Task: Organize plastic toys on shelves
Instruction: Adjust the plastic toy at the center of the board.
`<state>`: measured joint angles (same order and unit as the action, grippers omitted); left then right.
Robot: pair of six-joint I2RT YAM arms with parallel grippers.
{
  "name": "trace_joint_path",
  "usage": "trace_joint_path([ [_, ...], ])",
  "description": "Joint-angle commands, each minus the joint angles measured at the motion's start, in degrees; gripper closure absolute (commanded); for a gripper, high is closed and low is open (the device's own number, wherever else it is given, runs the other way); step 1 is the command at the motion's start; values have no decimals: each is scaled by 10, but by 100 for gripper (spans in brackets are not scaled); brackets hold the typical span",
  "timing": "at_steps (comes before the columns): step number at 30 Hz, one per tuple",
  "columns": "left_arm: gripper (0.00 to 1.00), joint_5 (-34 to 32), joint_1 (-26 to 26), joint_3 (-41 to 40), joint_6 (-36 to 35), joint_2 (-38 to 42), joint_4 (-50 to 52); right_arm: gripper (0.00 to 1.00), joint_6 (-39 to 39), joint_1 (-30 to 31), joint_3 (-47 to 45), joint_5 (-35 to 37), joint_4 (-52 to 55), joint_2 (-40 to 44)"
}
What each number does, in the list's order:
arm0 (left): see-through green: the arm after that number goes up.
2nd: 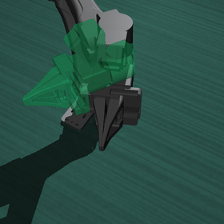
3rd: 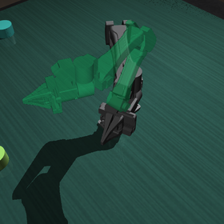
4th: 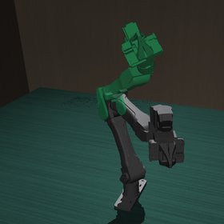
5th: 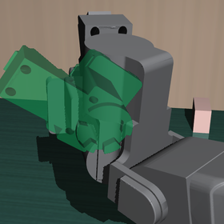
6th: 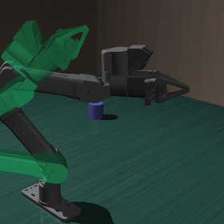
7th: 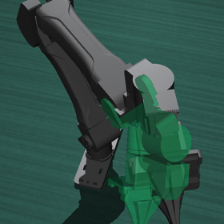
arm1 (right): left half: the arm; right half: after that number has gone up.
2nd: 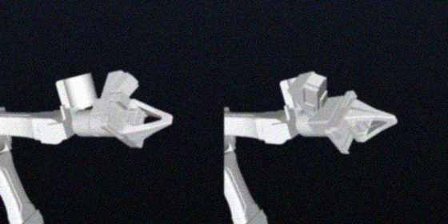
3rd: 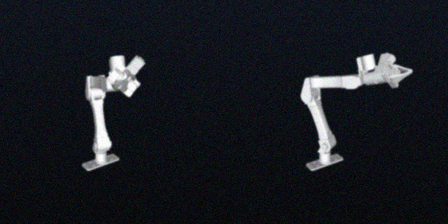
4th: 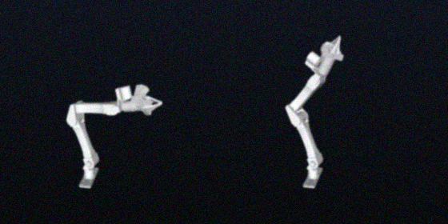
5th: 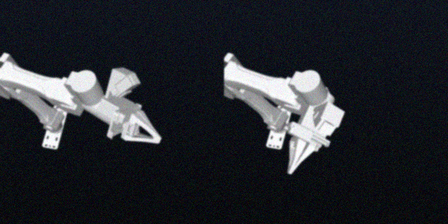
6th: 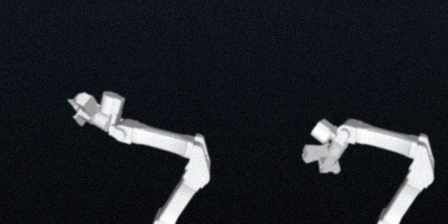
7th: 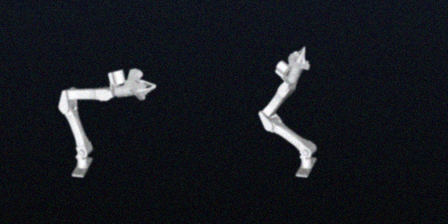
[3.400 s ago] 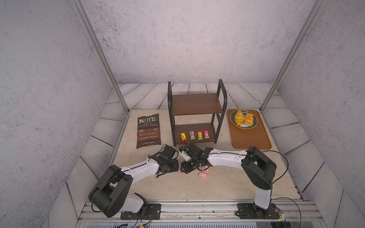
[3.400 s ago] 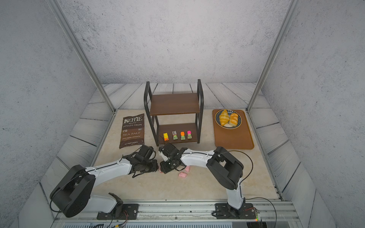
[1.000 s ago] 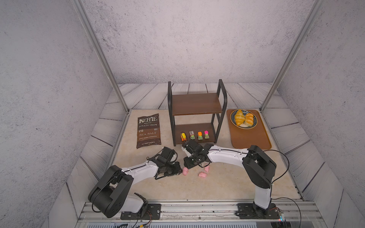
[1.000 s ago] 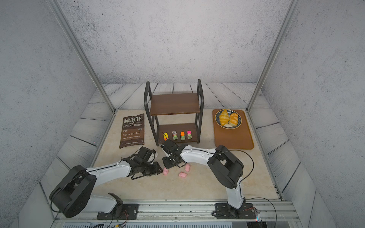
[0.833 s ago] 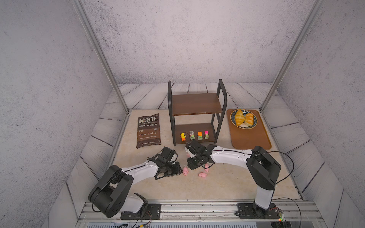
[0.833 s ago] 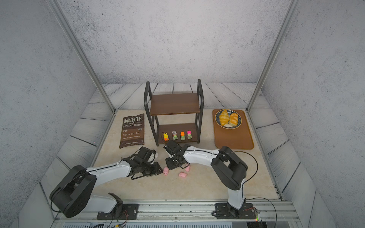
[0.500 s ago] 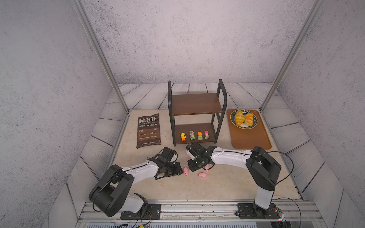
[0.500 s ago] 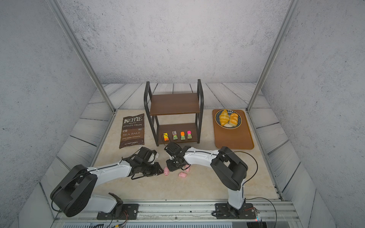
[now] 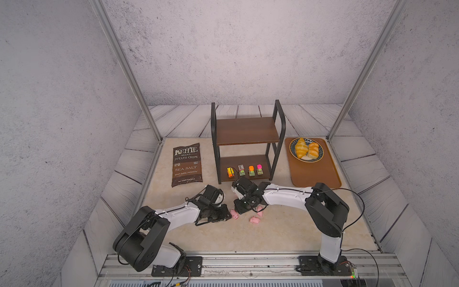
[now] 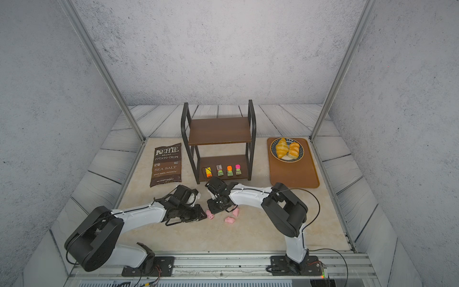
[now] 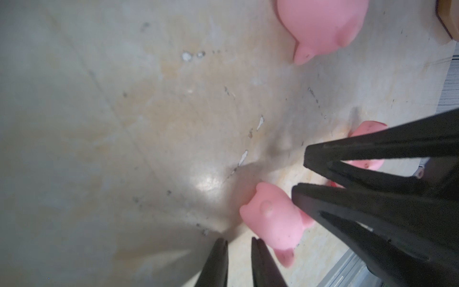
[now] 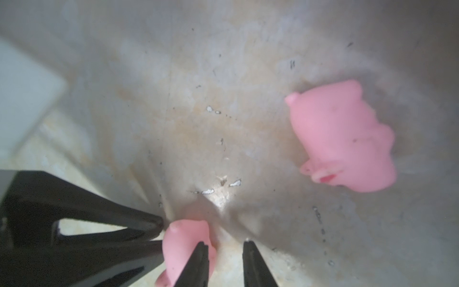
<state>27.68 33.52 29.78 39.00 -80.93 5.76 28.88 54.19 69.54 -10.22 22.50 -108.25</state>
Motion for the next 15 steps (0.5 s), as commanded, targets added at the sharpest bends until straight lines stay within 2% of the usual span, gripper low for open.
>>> trace_joint_path([
  [1,76,-12,4,-9,-2,-5,15,70,-5,-1,7,17,13,3],
  [10,76,-16,4,-4,-6,-11,18,63,-2,-19,-27,16,20,53],
  [15,76,-14,4,-4,-6,-12,17,54,3,-20,-48,2,7,71],
])
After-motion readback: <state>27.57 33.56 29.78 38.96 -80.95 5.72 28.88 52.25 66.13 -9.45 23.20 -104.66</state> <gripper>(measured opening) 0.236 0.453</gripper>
